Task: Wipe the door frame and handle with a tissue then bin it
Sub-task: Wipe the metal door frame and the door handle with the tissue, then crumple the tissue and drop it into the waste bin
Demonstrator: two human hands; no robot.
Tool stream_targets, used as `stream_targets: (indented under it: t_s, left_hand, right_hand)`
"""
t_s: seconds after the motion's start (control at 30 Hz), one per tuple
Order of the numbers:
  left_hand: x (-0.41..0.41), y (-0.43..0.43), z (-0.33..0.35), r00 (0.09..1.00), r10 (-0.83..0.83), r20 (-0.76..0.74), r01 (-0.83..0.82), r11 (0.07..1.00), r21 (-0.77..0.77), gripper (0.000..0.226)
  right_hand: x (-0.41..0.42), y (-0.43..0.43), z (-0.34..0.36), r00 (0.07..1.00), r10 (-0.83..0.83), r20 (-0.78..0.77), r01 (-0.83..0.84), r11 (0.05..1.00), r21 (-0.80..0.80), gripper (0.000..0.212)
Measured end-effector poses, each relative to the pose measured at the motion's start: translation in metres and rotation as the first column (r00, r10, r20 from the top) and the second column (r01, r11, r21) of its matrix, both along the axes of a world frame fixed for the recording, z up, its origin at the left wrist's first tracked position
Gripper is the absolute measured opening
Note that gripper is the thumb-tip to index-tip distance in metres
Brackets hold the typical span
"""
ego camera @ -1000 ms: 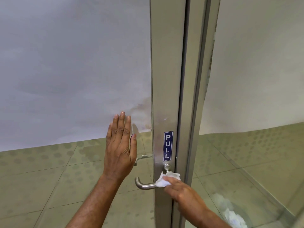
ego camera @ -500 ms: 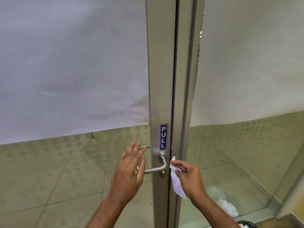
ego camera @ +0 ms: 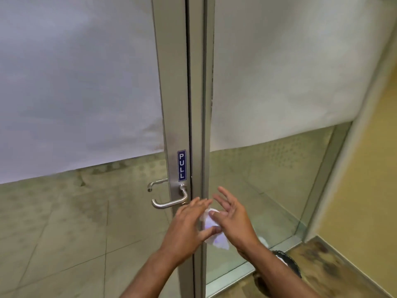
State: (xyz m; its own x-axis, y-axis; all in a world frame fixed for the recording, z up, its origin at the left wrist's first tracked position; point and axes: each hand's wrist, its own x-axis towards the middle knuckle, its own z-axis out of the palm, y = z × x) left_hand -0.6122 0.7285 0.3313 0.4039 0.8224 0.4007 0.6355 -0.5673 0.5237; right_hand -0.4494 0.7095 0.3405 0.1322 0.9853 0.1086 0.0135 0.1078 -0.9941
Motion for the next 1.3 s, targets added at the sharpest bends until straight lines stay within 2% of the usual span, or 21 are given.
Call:
stream_targets:
  t_s: [0.07,0.17,0.27,0.37,0.6,0.8,1.03,1.3]
  left_hand:
    - [0.011,-0.008,0.004,1.000,0.001,0.026,-0.003,0.996,0.084,0.053]
    - [0.028,-0.019,0.010,0.995,-0.015,0.102,0.003,0.993,0.115,0.028]
    - [0.051,-0.027,0.011,0.988,-0.024,0.151,0.025,1.000,-0.007,0.021]
    - [0.080,-0.027,0.008,0.964,-0.036,0.265,0.079,0.985,-0.151,0.008]
    - [0.164,-0.031,-0.006,0.900,-0.073,0.431,0.239,0.908,-0.345,0.011]
    - [0.242,-0.042,-0.017,0.876,-0.075,0.477,0.325,0.823,-0.467,0.017]
    - [0.310,-0.046,-0.035,0.861,-0.060,0.506,0.384,0.730,-0.566,0.014]
    - [0.354,-0.017,-0.067,0.879,-0.127,0.459,0.409,0.696,-0.590,0.018]
  right_hand:
    - [0.007,-0.016,0.006,1.000,-0.019,0.001,0.019,1.000,0.011,0.072]
    - [0.022,-0.035,0.011,0.998,-0.055,-0.018,0.055,0.998,0.017,0.068]
    - [0.041,-0.050,0.012,0.995,-0.100,-0.010,0.100,0.995,0.010,0.058]
    - [0.074,-0.063,0.011,0.986,-0.148,0.072,0.147,0.989,0.026,0.051]
    - [0.174,-0.103,0.001,0.979,-0.171,0.109,0.178,0.982,-0.063,0.026]
    - [0.247,-0.124,-0.009,0.976,-0.203,0.074,0.210,0.972,-0.107,0.007]
    - [0.313,-0.129,-0.035,0.959,-0.283,-0.019,0.276,0.947,-0.163,0.006]
    - [0.350,-0.101,-0.069,0.922,-0.386,0.032,0.384,0.898,-0.213,0.005]
